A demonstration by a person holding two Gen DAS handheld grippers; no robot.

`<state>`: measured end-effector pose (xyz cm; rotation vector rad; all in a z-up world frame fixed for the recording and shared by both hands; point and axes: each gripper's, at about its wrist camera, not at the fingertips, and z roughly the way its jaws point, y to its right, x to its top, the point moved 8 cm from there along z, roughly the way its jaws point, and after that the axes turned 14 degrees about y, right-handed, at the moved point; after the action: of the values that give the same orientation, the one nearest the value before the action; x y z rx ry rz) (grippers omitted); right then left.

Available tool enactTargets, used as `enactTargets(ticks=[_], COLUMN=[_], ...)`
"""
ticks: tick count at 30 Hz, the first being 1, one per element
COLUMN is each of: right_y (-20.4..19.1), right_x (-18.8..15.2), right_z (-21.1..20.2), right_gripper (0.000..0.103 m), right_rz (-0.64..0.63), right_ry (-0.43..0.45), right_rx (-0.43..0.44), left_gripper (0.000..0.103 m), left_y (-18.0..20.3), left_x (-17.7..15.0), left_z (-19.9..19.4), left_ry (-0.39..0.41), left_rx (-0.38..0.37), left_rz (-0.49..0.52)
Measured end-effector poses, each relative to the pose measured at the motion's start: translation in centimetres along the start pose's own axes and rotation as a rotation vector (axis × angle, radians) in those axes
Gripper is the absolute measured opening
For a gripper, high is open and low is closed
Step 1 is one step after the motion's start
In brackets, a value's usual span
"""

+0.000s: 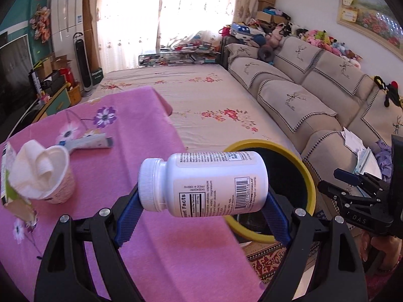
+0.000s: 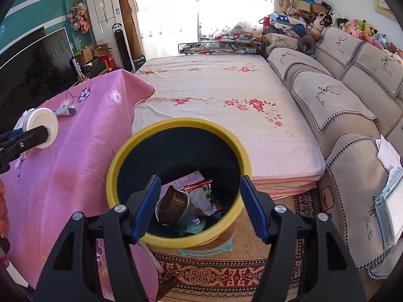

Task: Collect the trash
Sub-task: 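Carry the pill bottle over the yellow bin and open the left gripper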

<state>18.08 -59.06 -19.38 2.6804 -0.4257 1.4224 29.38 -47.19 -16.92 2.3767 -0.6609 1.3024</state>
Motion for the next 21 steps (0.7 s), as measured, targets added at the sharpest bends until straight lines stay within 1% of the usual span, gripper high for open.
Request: enactTargets(ticks=[5, 7, 9, 12, 14, 15, 16, 19, 21], right_y=[2.5, 3.4, 4.1, 5.2, 5.6, 5.8, 5.9, 5.8, 5.5], right_x=[0.1, 0.1, -0.1, -0.4, -0.6, -0.7, -0.8, -1.0, -1.0], right_z=[-0.6, -0.8, -0.9, -1.0, -0.8, -0.8, -0.7, -0.5, -0.5], right_gripper=[0.062, 0.062, 0.063, 0.064, 0.064, 0.064, 0.064, 0.064, 0.064], right_rz=[0.008, 0.011, 0.017, 0.024, 0.03, 0.033, 0.036, 0.036, 0.031], right_ry=[0.006, 0.007, 0.006, 0.001, -0.005, -0.007, -0.01, -0.015, -0.016], right_rx=[-0.027, -0.035, -0.043, -0.052, -0.058, -0.06, -0.062, -0.06, -0.055], left_gripper=[0.084, 0.084, 0.084, 0.084, 0.086, 0.092, 0.095, 0.096, 0.096], left_y=[5.7, 7.3, 8.4, 9.2, 9.4, 9.6, 9.7, 9.5, 8.9], left_x=[0.8, 0.9, 1.2, 1.7, 2.1, 2.2, 2.4, 2.8, 3.3], left_z=[4.3, 6.1, 7.7, 9.9, 11.0, 11.4, 11.6, 11.4, 10.1], left_ry=[-0.028, -0.039, -0.046, -0.051, -0.051, -0.049, -0.045, -0.041, -0.021], left_rx=[-0.056, -0.073, -0.073, -0.074, -0.064, -0.059, -0.056, -0.056, -0.063], left_rz=[0.036, 0.04, 0.047, 0.033, 0.034, 0.036, 0.037, 0.032, 0.023])
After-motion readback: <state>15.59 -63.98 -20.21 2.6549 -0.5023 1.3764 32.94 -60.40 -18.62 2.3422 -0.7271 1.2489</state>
